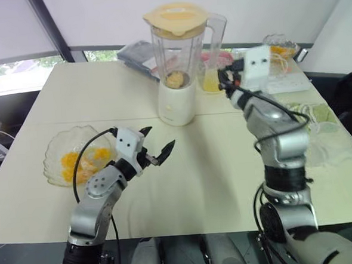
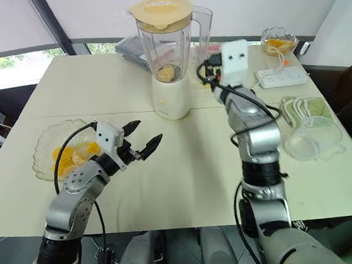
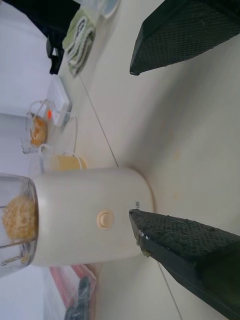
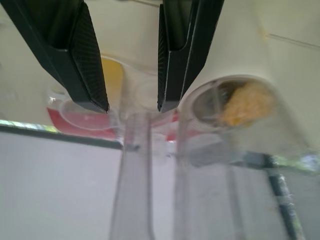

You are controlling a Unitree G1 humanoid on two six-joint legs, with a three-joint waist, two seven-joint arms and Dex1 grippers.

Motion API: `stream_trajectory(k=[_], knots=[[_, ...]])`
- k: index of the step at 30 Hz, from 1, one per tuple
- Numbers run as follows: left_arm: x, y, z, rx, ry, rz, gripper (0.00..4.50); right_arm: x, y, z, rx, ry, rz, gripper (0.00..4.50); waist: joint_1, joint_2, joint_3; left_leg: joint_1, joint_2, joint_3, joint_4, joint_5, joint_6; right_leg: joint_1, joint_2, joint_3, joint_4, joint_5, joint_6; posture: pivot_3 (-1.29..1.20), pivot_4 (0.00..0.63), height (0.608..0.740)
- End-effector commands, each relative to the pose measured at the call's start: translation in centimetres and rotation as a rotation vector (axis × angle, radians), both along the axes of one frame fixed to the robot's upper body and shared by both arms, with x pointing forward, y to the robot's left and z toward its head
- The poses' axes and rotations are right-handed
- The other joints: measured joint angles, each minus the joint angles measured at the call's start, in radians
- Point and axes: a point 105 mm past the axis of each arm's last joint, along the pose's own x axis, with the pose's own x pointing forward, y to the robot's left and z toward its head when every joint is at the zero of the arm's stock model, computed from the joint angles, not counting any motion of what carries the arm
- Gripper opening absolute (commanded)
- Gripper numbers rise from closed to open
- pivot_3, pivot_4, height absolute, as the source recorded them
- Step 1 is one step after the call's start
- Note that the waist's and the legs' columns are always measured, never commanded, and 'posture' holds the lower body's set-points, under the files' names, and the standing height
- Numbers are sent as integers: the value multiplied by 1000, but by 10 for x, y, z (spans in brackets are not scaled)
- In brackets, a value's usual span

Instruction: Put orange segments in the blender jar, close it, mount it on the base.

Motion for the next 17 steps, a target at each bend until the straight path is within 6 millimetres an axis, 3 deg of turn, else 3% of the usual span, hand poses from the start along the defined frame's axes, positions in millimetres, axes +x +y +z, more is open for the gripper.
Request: stream_trajectory(k=[1,7,13,17], knots=[[0,4,16,-23,-36,-13,4500,-29,-9,12,-9,-73,92,1582,-1,0,0,0,0,0,0,0,0,0,0,0,0,0,0,0,150,740],[-4,13,21,-38,-17,-8,4500,-71,-27,1,-53,-19,230,1582,-2,-1,1,0,0,1,0,0,0,2,0,1,-4,0,0,0,150,740],[-2,33,32,-100,15,60,4500,-108,-33,-14,-95,79,359,1582,1,-2,1,1,1,0,0,0,0,3,2,0,-5,0,0,0,150,740],[0,40,38,-122,21,84,4500,-117,-35,-22,-97,122,383,1582,0,-2,1,1,1,0,1,0,0,5,2,1,-9,0,0,0,150,740]])
